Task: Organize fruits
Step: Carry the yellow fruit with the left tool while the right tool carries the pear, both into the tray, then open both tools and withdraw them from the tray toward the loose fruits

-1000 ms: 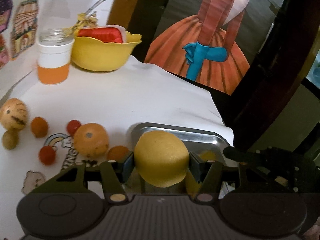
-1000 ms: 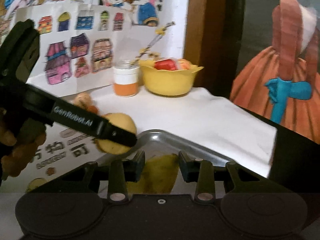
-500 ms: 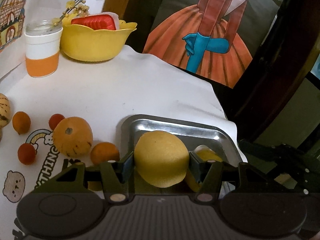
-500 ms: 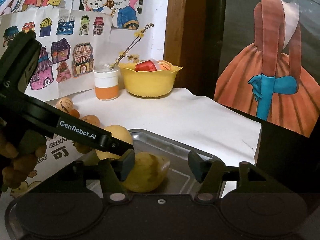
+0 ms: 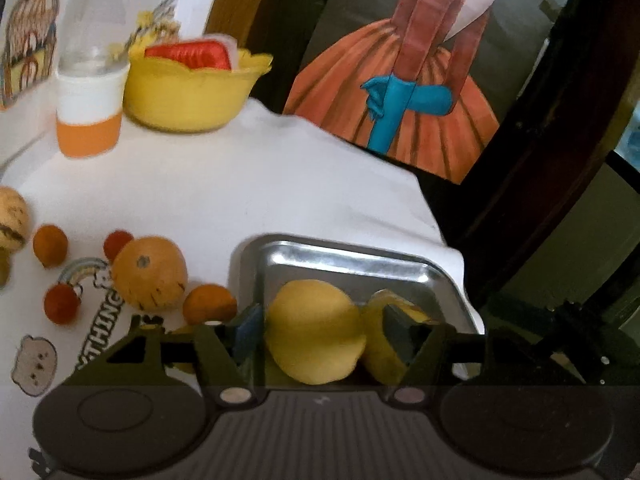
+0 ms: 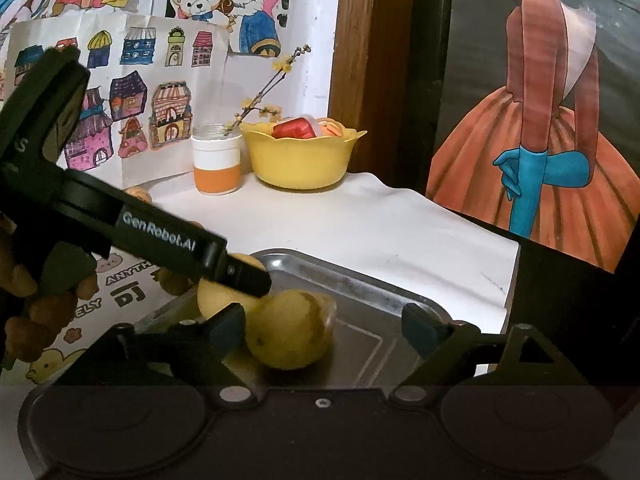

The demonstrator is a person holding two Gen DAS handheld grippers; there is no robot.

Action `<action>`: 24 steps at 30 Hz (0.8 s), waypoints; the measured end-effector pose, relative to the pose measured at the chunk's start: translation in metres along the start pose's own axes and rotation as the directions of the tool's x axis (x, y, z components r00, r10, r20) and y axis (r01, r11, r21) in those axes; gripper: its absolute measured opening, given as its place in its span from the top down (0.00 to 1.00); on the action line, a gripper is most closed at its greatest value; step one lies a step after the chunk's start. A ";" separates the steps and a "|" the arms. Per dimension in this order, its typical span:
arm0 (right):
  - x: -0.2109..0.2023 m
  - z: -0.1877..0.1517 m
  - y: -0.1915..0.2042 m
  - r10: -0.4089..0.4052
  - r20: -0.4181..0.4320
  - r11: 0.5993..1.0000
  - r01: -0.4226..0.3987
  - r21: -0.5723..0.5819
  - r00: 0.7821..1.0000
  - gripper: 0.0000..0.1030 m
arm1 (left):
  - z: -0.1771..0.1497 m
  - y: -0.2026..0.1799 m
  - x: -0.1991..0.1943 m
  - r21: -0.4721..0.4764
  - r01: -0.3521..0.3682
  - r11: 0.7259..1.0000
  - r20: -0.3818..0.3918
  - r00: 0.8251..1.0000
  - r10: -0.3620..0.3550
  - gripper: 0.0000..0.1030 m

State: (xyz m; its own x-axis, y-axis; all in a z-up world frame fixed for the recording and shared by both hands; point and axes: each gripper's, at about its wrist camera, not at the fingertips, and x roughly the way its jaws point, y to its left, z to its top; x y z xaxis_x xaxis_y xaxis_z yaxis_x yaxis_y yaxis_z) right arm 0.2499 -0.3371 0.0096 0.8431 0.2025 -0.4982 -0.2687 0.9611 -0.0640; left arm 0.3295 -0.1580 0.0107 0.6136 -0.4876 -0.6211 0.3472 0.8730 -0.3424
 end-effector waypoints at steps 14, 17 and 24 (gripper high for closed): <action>-0.047 -0.006 0.014 -0.019 0.057 0.999 0.016 0.047 0.998 0.01 | -0.010 0.000 -0.063 0.009 -0.058 0.998 0.134 0.989 0.056 0.01; -0.063 -0.008 0.020 -0.021 0.062 0.999 0.019 0.037 0.998 0.01 | -0.017 0.002 -0.080 0.004 -0.083 0.997 0.163 0.983 0.081 0.01; -0.092 -0.011 0.032 -0.017 0.066 1.000 0.016 0.022 0.998 0.01 | -0.030 0.009 -0.114 0.027 -0.116 0.993 0.194 0.975 0.108 0.01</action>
State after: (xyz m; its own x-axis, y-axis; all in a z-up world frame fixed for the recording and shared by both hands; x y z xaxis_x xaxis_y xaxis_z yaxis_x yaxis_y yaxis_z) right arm 0.1586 -0.3266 0.0433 0.8765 0.1976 -0.4389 -0.2446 0.9682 -0.0527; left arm 0.2411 -0.0945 0.0579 0.7736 -0.3819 -0.5056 0.2929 0.9231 -0.2491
